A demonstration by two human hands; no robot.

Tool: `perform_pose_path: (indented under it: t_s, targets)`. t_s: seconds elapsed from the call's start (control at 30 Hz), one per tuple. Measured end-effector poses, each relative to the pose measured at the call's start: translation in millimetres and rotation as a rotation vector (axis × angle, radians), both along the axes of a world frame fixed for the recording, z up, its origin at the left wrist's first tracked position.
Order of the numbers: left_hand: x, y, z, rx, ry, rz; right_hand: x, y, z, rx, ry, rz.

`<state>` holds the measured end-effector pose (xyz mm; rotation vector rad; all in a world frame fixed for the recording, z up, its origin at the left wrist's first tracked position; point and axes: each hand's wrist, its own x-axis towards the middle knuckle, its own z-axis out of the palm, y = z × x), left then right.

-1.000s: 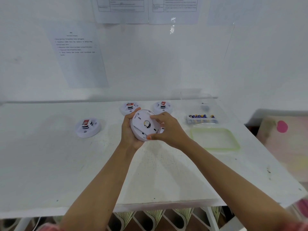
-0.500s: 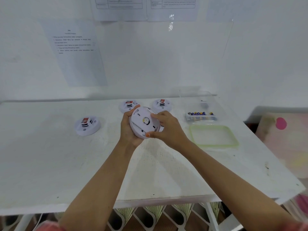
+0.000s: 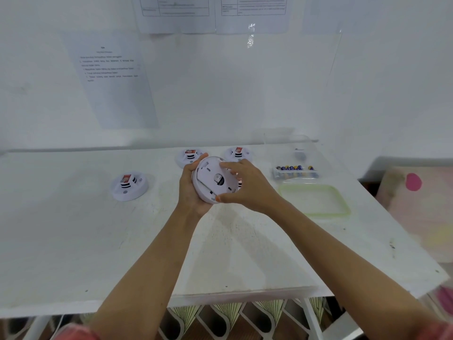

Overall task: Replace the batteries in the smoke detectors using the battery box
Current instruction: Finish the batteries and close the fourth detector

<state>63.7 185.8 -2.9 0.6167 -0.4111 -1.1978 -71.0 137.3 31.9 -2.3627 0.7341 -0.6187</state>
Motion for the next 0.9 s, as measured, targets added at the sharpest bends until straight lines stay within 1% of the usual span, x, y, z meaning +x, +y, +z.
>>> perform_pose_path:
  t_s: [0.3,0.43,0.7,0.9]
  targets:
    - [-1.6,-1.0,2.2,-0.014,0.009,0.003,3.2,-1.8,3.2,-0.019,-0.016,0.044]
    - [-3.8,-0.6,3.1,-0.039,0.007,-0.003,2.0,-0.8,5.5,0.004,-0.032,0.04]
    - [-5.7,0.3,1.7,-0.036,0.019,-0.001,3.1,-3.4,5.3,-0.057,0.039,0.069]
    - [-9.4,1.2,3.9,-0.037,0.039,-0.004,2.2,-6.1,7.2,-0.067,0.087,0.096]
